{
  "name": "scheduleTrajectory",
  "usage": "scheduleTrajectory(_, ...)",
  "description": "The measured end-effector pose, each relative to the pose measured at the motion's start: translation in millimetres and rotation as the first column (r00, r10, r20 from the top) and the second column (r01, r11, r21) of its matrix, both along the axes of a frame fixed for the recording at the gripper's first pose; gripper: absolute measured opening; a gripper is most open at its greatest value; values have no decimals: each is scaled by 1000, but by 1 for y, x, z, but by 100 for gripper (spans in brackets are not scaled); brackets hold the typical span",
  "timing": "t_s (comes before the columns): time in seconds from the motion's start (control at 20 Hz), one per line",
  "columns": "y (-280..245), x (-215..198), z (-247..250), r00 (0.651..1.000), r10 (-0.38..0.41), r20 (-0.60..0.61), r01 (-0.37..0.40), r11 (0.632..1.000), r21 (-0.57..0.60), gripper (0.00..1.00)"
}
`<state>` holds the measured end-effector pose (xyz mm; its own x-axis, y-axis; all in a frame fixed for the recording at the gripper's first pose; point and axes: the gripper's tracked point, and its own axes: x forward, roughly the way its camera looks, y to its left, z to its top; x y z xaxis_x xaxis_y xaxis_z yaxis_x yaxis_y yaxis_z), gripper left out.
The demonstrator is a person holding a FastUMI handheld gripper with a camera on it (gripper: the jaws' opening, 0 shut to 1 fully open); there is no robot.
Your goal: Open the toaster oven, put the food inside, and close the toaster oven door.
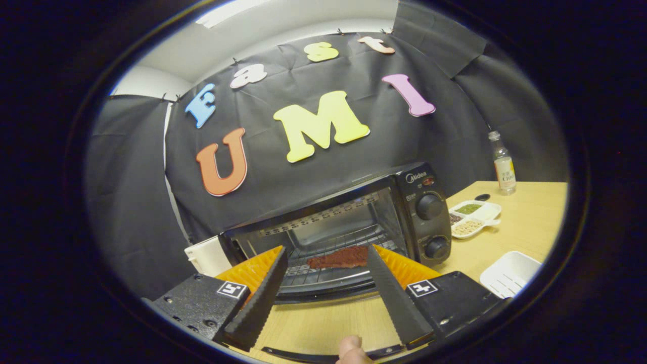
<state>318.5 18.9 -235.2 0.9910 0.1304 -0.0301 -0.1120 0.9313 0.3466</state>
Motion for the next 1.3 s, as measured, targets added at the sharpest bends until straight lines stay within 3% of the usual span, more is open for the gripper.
scheduleTrajectory(0.25, -19, -38, -14, 997, -64, -42, 62, 996, -66, 100)
scheduleTrajectory(0.4, -13, -72, -21, 995, -53, -81, 41, 990, -137, 100)
scheduleTrajectory(0.6, -6, -113, -66, 966, -56, -253, -19, 958, -286, 100)
scheduleTrajectory(0.8, 13, -124, -103, 913, 5, -409, -159, 926, -342, 100)
scheduleTrajectory(1.15, 14, -125, -113, 874, -61, -482, -141, 917, -372, 100)
scheduleTrajectory(1.3, 15, -116, -107, 886, -73, -457, -105, 930, -351, 100)
